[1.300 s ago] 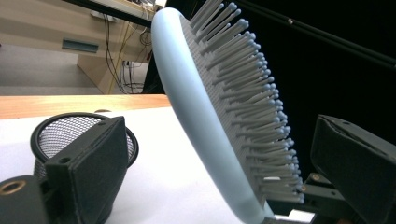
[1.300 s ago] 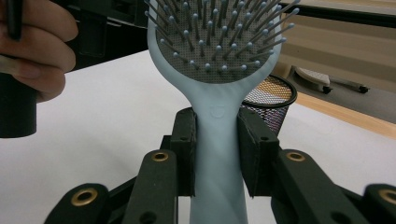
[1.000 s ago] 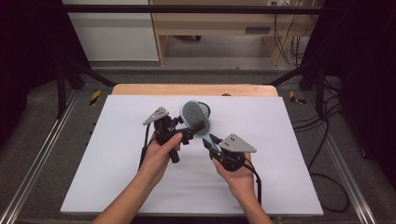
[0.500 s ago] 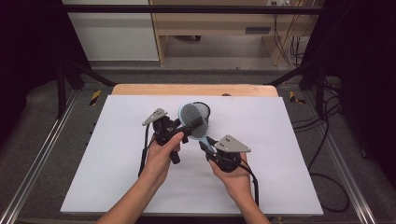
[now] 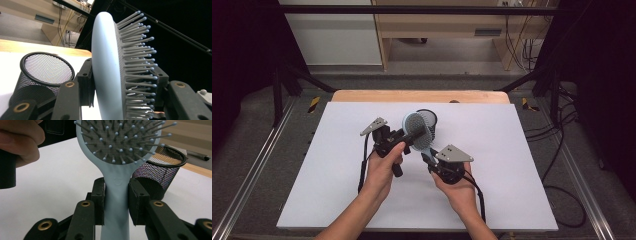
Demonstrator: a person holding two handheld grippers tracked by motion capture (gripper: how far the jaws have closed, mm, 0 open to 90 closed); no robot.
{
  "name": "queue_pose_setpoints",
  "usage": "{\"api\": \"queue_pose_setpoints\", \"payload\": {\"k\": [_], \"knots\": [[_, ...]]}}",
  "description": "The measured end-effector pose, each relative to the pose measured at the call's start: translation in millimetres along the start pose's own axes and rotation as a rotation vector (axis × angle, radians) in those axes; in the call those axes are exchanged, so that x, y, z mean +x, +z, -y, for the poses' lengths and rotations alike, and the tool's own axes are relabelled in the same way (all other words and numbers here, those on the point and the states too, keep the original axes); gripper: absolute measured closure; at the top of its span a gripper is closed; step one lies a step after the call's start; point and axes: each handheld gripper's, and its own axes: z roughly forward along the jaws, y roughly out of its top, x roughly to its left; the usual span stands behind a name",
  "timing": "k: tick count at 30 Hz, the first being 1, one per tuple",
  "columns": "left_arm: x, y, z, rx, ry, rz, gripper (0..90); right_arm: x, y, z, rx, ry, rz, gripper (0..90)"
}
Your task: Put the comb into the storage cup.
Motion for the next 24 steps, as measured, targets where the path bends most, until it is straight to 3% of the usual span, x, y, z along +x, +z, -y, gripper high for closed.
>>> {"api": "queue_pose_setpoints", "payload": {"k": [6, 8, 14, 15, 16, 24], "knots": [[0.0, 0.3, 0.4, 0.003, 0.014, 0.006, 51.2, -1.0, 2.8, 0.8, 0.008, 0.015, -0.01, 68.1], [-0.1, 0.3, 0.4, 0.003, 0.025, 0.002, 51.4, -1.8, 4.0, 1.4, 0.01, 0.025, -0.017, 56.8], [3.8, -1.1, -2.8, -0.022, 0.027, -0.001, 51.4, -5.1, 2.5, 0.8, 0.01, 0.039, -0.005, 35.8], [4.0, -2.3, -3.6, -0.027, 0.03, -0.002, 51.4, -5.1, 2.5, 0.8, 0.01, 0.039, -0.005, 35.8], [4.1, -5.1, -5.4, -0.04, 0.033, -0.008, 51.4, -6.9, 0.0, 0.8, 0.015, 0.05, -0.005, 28.5], [4.8, -18.9, -15.7, -0.082, 0.052, -0.055, 51.3, -21.3, -12.0, 3.2, -0.001, 0.085, -0.035, 14.2]]}}
